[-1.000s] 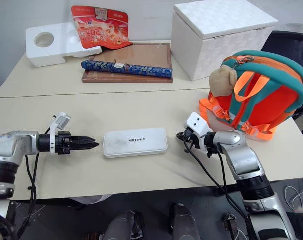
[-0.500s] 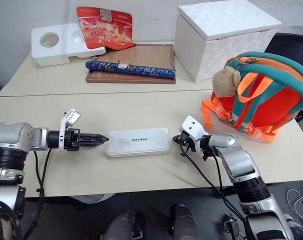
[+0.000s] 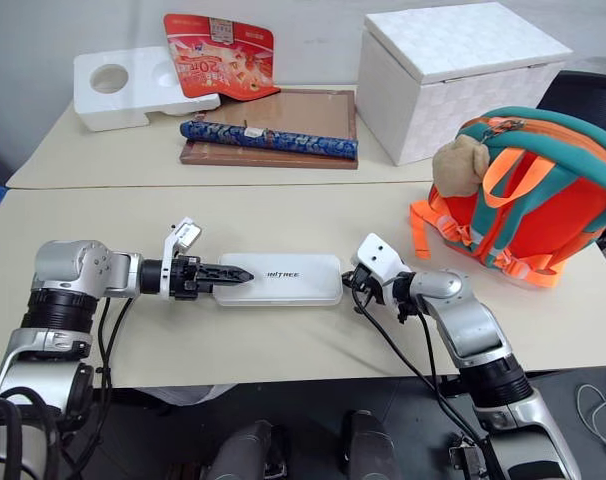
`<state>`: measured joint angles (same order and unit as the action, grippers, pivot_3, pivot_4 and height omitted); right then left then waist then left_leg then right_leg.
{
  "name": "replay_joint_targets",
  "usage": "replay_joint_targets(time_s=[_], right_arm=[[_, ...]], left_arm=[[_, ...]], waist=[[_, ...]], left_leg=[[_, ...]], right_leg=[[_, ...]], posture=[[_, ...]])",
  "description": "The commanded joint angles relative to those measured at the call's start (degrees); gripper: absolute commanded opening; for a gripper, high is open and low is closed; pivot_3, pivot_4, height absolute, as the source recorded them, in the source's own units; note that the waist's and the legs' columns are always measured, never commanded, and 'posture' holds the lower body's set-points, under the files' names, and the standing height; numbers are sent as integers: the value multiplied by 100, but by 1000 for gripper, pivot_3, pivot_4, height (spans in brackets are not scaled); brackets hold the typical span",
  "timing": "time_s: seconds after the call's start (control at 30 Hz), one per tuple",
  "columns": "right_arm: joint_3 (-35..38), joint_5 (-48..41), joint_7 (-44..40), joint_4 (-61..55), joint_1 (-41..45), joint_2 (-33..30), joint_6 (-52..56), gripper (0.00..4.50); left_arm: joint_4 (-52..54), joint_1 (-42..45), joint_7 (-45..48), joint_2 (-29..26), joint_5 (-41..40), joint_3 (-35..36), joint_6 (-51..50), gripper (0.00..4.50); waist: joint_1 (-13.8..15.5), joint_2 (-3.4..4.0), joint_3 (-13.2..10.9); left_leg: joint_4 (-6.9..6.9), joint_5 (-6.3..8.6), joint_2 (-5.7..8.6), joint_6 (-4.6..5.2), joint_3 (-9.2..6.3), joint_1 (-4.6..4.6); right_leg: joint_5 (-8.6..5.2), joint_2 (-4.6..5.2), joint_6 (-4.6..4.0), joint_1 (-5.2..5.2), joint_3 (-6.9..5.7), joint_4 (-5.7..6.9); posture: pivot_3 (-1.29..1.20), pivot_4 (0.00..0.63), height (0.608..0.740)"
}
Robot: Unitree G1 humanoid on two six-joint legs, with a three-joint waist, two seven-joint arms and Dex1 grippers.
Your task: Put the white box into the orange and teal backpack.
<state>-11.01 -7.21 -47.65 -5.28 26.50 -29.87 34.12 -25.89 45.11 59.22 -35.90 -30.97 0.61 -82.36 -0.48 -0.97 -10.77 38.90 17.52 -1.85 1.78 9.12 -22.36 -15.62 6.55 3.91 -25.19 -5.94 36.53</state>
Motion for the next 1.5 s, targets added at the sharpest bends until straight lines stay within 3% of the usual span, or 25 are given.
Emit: replay_joint_targets(time_s=[0.03, 0.17, 0.3, 0.57, 0.7, 0.9, 1.03, 1.07, 1.27, 1.5], right_arm=[[46, -81, 34, -265, -46, 5, -71, 0], [64, -115, 84, -333, -93, 23, -38, 0], [221, -221, 194, -517, -165, 40, 45, 0], [1691, -1040, 599, -1537, -863, -203, 1042, 0], [3269, -1904, 215, -2267, -1730, -862, 1815, 891], [5092, -2694, -366, -1886, -2483, -1799, 2212, 2894], [5165, -2554, -20, -726, -2002, -1935, 1891, 4271], [5102, -2532, 87, -488, -1846, -1904, 1827, 4395], [4804, -2765, 395, 283, -997, -1616, 1637, 4395], [4478, -3081, 695, 1013, 231, -951, 1369, 4395]], left_arm=[[-186, 100, -107, 164, -129, 42, -142, 3351], [-187, 145, -180, 310, -236, 156, -233, 2099], [11, 74, -225, 358, -506, 361, -441, 1286], [399, -53, -656, 555, -942, 1329, -760, 1263], [702, 139, -997, 698, -1315, 2384, -982, 1263], [1512, 119, -1414, 568, -2269, 2962, -1014, 1263], [1789, 240, -1902, 648, -2705, 3157, -1014, 1263], [1861, 255, -2005, 677, -2795, 3170, -1014, 1263], [2244, 195, -2445, 711, -3261, 3102, -1014, 1263], [2366, 187, -2719, 797, -3172, 3109, -862, 1263]], waist=[[3, 0, 0], [11, -5, 3], [20, -6, 3], [37, -7, 3], [55, -8, 2], [35, -11, 1], [23, -16, -2], [24, -17, -3], [35, -17, -3], [19, -15, -4]], left_leg=[[0, 0, 0, 0, 0, 0], [3, 1, -4, 0, -2, -5], [9, 1, -3, 0, -8, -5], [13, 3, -8, -3, -27, -28], [15, 1, -3, 1, -55, -55], [18, -3, 4, 12, -60, -68], [13, 0, -6, 7, -62, -34], [8, 1, -6, 6, -62, -18], [-2, 6, -8, -3, -61, -4], [0, 5, -8, -7, -53, 1]], right_leg=[[0, 0, 0, 0, 0, 0], [1, -1, 1, -2, -1, 1], [1, 2, 2, 3, 0, -1], [1, 2, 2, -1, 1, 2], [3, 5, 6, -6, -12, -8], [14, 3, 23, -11, -13, -17], [14, 4, 24, 23, -13, -49], [14, 5, 24, 42, -13, -55], [14, 6, 24, 55, -9, -62], [14, -1, 24, 54, -4, -58]], posture=[[0, 150, 740], [0, 150, 740], [0, 150, 740], [0, 150, 740], [0, 150, 740], [0, 150, 740], [0, 150, 740], [0, 150, 740], [0, 150, 740], [0, 150, 740]])
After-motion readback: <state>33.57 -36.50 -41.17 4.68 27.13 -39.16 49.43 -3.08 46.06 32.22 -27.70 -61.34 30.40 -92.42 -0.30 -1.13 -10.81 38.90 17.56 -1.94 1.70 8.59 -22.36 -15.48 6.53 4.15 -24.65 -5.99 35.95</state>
